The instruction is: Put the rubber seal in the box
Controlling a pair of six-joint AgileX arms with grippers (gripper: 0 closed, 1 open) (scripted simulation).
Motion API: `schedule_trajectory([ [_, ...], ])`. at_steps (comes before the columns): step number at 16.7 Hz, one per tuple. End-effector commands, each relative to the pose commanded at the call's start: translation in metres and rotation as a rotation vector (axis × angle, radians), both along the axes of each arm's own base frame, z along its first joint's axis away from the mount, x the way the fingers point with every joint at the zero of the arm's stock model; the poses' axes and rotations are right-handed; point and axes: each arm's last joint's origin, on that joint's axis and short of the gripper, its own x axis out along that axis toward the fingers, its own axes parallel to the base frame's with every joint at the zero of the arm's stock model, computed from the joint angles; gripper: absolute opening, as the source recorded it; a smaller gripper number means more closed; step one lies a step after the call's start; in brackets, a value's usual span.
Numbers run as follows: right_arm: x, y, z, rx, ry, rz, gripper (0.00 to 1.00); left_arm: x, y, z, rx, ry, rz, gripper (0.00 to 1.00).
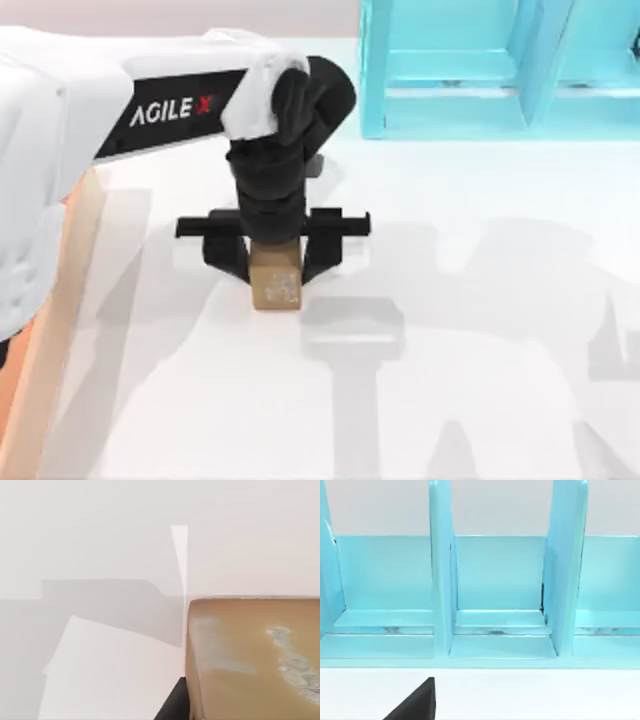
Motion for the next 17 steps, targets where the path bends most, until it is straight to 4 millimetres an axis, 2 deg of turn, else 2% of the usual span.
schedule_trajectory([
  [6,0.000,0.000,0.000,0.000,0.000,0.000,1.00,0.001,0.000,0.005,-0.002,-0.003,-0.001,0.00],
  [10,0.000,0.000,0.000,0.000,0.000,0.000,1.00,0.004,-0.003,0.036,0.001,0.001,0.001,0.00],
  [15,0.000,0.000,0.000,0.000,0.000,0.000,1.00,0.002,-0.001,0.087,0.001,0.002,0.000,0.00],
  [17,0.000,0.000,0.000,0.000,0.000,0.000,1.00,0.000,0.000,0.099,-0.001,-0.001,0.000,0.00],
])
